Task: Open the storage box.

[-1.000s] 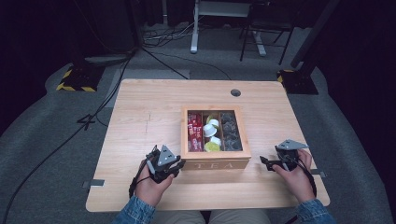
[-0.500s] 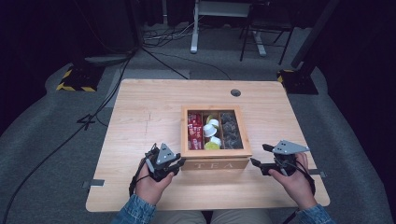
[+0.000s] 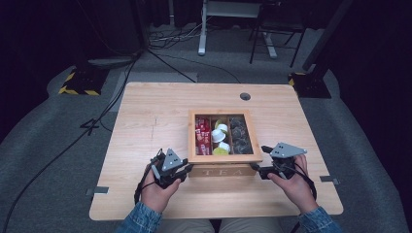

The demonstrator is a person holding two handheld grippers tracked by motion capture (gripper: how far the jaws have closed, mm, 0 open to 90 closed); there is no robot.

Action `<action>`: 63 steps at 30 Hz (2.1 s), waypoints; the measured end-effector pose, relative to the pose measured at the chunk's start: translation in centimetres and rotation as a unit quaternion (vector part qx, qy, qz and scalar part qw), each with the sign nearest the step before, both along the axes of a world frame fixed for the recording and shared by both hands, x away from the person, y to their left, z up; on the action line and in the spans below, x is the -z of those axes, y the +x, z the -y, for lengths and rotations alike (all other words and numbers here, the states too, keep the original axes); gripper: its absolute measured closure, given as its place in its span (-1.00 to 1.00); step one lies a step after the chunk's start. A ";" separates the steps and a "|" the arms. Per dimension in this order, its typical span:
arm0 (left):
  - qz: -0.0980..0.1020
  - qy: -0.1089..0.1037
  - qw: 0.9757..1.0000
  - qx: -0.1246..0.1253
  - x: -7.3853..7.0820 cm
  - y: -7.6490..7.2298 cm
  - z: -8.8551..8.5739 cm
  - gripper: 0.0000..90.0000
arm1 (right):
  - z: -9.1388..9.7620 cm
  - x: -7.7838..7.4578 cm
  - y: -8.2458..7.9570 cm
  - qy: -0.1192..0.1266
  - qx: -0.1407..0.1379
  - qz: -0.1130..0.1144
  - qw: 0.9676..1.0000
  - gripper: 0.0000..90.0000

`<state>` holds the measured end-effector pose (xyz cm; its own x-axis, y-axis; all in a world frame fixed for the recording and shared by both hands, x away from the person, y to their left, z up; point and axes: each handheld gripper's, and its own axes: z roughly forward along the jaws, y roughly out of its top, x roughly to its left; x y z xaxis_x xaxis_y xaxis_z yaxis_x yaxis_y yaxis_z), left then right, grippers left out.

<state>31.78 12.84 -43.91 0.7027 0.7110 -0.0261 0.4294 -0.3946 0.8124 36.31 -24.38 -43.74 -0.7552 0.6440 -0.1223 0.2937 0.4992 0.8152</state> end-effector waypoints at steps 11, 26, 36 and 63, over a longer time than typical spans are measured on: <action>0.006 -0.001 1.000 -0.004 -0.1 0.2 0.1 0.55 | -0.1 0.1 0.3 0.009 0.000 0.009 1.000 -0.49; 0.016 -0.009 0.999 -0.029 -0.3 0.1 -1.0 0.12 | -0.1 -0.6 0.3 0.013 -0.003 0.014 1.000 -0.47; 0.009 0.022 0.997 -0.070 0.4 0.0 -4.0 -0.05 | 0.1 -2.9 1.0 0.026 -0.017 0.027 0.999 -0.46; -0.021 0.054 0.989 -0.139 5.2 2.1 -9.7 -0.34 | -1.0 -10.4 5.2 0.042 -0.023 0.066 0.997 -0.11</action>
